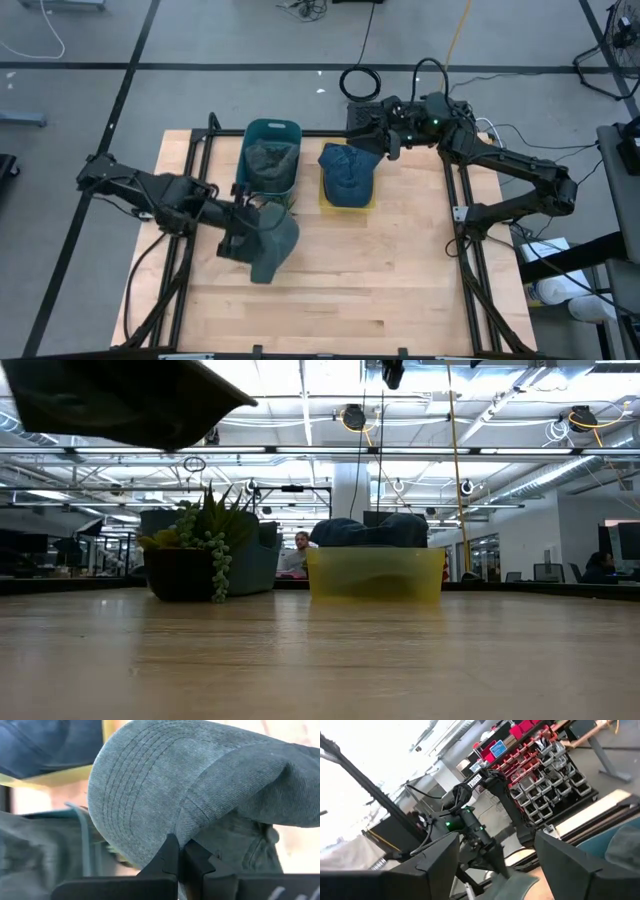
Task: Pick & Place hat
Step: Put the black cap into the blue bin
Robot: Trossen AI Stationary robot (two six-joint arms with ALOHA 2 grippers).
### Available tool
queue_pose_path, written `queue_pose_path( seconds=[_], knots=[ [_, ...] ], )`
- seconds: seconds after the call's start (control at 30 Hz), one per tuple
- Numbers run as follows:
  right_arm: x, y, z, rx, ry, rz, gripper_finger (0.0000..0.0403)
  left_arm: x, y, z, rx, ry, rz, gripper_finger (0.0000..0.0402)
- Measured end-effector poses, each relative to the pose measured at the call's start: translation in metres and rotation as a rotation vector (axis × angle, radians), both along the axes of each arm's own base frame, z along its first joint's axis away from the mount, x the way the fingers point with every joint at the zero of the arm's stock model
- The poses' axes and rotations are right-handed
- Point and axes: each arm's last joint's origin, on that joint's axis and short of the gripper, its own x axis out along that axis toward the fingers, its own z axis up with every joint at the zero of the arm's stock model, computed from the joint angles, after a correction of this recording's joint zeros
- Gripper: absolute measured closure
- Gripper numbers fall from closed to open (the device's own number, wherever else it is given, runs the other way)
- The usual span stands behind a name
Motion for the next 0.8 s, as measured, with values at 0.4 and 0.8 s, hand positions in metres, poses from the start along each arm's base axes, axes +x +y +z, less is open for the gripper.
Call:
queue_pose_path(
  seconds=[0.4, 0.8],
  knots=[
    [-0.001, -0.003, -0.004, 0.220, 0.070, 0.049, 0.0132, 0.004, 0.044, 0.037, 0.302, -0.051, -0.148, 0.0401],
    [0.007, -0.008, -0.016, 0.319, 0.141, -0.010, 0.0142, 0.014, 0.078, 0.076, 0.501, -0.191, -0.254, 0.0401]
  ],
)
